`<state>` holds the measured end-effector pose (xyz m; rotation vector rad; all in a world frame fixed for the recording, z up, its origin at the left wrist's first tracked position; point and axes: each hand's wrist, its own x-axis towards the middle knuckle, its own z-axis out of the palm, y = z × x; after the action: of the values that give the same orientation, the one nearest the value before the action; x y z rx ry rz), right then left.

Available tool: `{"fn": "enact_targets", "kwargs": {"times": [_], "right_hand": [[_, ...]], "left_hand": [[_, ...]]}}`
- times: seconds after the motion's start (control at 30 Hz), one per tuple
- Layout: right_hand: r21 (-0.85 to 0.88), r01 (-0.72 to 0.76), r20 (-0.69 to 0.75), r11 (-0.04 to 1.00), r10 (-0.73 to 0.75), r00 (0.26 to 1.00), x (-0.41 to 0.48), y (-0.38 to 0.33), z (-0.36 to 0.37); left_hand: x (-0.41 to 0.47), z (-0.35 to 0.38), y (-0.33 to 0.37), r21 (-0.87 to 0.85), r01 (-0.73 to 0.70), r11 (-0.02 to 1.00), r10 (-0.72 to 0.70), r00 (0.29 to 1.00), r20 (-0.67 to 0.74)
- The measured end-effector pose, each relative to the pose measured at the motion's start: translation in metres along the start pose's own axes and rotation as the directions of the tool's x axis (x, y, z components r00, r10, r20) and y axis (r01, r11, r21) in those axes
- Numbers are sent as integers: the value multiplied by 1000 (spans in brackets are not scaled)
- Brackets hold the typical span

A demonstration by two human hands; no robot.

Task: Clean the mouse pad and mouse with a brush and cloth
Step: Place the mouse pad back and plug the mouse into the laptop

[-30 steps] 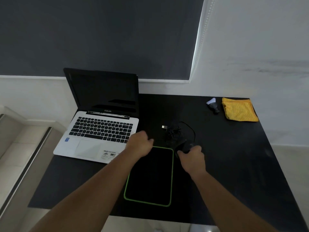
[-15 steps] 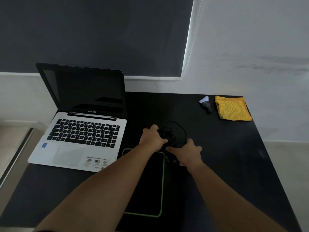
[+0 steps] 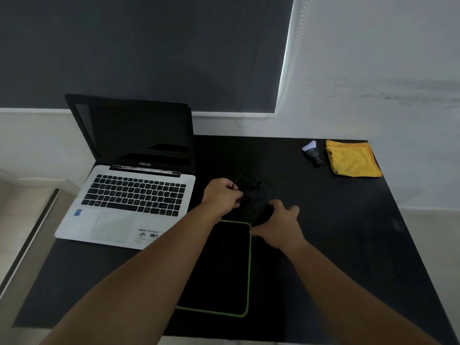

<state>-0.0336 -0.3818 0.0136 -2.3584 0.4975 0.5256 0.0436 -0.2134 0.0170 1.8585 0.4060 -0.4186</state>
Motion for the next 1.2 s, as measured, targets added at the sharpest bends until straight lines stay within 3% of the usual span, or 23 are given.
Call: {"fn": "enact_targets", "kwargs": {"times": [0.2,0.4,0.73,1.0,1.1,1.2], "right_hand": [[31,182,30,983,-182,983,-43,-34,15],[-37,266,123,963,-260,958,-73,-54,60],[-185,283,224,941,-241,944,-76,-45,104],[-224,314,267,922,-252,930,-70,-38,107],[-139,349,296,927,-297,908,-67,-31,101],[-3,370,247,929,-358,900,-59,-18,78]], "left_hand": [[-39,-62,-1,-7,-63,998,63,998,-29],[-61,-117,-51,196,0,981,26,991,-129],[-76,-122,-88,374,62,925,12,981,-192],[-75,-113,-89,445,-7,895,72,989,-129],[-68,-113,-83,508,1,861,64,992,-109],[-64,-111,-66,647,47,761,-6,998,-65]]}}
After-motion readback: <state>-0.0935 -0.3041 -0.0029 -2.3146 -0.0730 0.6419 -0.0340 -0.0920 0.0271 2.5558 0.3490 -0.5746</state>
